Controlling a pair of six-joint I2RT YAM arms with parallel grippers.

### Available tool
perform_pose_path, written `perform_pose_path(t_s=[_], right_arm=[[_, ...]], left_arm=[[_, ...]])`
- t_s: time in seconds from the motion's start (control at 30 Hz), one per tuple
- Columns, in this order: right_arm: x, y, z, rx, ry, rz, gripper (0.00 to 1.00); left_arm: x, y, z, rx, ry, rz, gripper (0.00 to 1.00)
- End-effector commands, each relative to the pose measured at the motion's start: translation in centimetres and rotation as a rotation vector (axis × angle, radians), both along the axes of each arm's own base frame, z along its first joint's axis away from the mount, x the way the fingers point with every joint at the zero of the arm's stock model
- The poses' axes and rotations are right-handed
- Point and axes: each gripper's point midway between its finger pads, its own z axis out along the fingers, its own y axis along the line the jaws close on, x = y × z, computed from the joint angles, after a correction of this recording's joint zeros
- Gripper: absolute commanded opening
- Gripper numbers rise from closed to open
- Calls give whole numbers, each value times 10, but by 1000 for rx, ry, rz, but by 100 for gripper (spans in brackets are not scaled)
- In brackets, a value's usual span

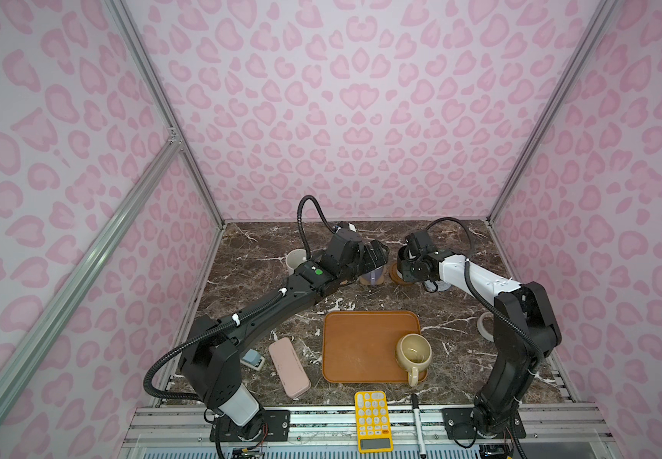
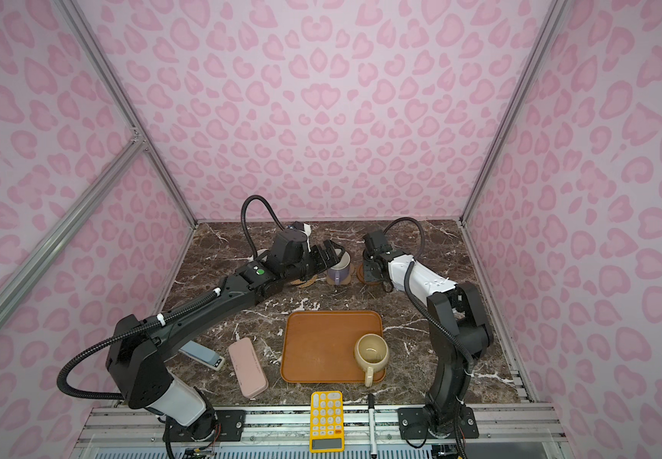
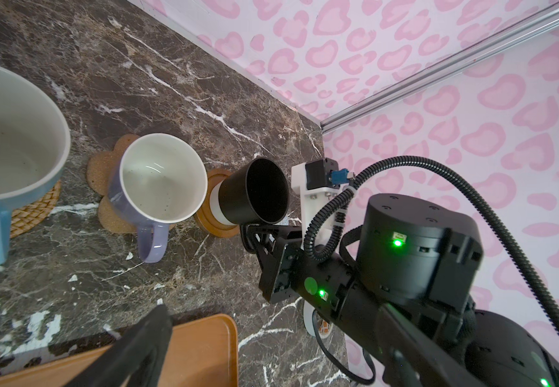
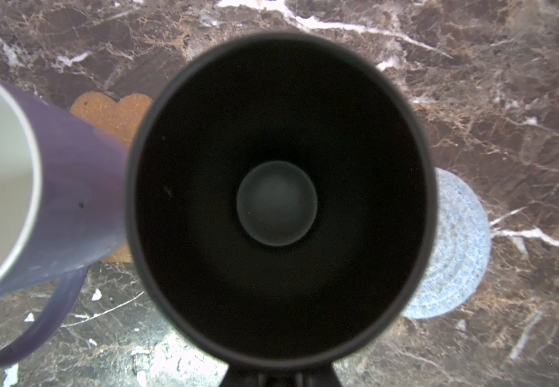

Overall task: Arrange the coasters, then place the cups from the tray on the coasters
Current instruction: 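Lower the black mug onto the round wooden coaster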

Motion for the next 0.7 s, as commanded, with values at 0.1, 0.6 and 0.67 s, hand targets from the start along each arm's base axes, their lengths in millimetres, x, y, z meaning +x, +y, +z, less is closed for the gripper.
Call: perform_pose_path(t_s=[0.1,0.6,0.67], right_arm=[[8,2,0,-9,-37,-3,0],[1,5,-7,-38,-8,-33,0],[0,2,-8,-40,-3,-55,0]], left_arm=[[4,-4,4,-25,-17,4,97],[0,1,-6,-17,3,14,97],[0,3,-7,-11,3,17,97]])
